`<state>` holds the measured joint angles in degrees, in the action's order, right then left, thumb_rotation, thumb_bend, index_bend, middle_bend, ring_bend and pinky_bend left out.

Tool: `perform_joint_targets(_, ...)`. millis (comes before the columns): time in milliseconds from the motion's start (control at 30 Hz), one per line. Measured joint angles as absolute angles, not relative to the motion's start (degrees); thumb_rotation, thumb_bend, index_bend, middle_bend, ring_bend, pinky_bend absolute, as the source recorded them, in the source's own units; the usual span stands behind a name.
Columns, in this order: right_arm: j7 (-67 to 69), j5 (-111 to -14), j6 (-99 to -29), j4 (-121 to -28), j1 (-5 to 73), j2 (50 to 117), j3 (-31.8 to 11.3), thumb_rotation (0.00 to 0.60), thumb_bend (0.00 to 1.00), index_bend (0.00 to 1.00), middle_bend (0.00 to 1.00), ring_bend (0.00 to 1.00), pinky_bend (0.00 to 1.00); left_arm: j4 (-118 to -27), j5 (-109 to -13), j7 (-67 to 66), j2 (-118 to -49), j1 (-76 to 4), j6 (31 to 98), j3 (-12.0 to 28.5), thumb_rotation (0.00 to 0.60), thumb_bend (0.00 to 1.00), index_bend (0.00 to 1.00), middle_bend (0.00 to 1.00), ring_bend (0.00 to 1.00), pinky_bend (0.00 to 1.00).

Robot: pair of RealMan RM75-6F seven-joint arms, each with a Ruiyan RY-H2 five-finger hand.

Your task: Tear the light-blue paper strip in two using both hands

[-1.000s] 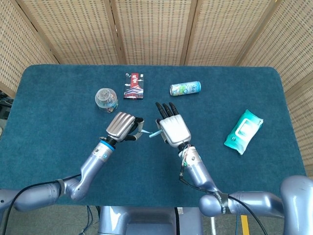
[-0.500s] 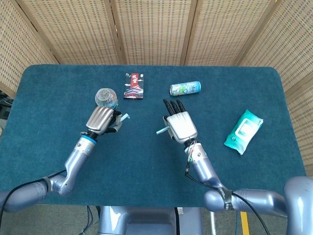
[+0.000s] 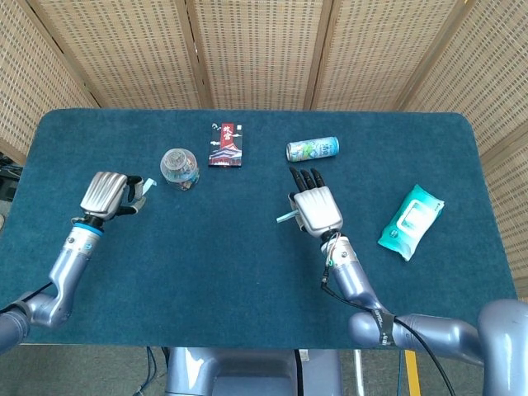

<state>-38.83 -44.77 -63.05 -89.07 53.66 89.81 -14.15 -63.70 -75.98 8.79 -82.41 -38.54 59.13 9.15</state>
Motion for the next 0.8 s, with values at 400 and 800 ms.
perform_joint_targets(400,-33.7,-49.3,-64.6,-93.2,50.7,85.0,-14.5,0.600,0.00,0.00,0.00,0.00,0.00,-72.8,-74.6,4.3,-74.6,-34.9,60.1,8.0,0.600,0.00,0.02,0.00,0.00,0.13)
perform_joint_targets(800,-5.0,-75.8,-71.9,-78.6,41.5,77.7,-8.8,0.600,0.00,0.00,0.00,0.00,0.00,-79.3,-75.3,2.3,-68.9,-22.3,79.0,7.1,0.600,0.00,0.00,0.00,0.00,0.00)
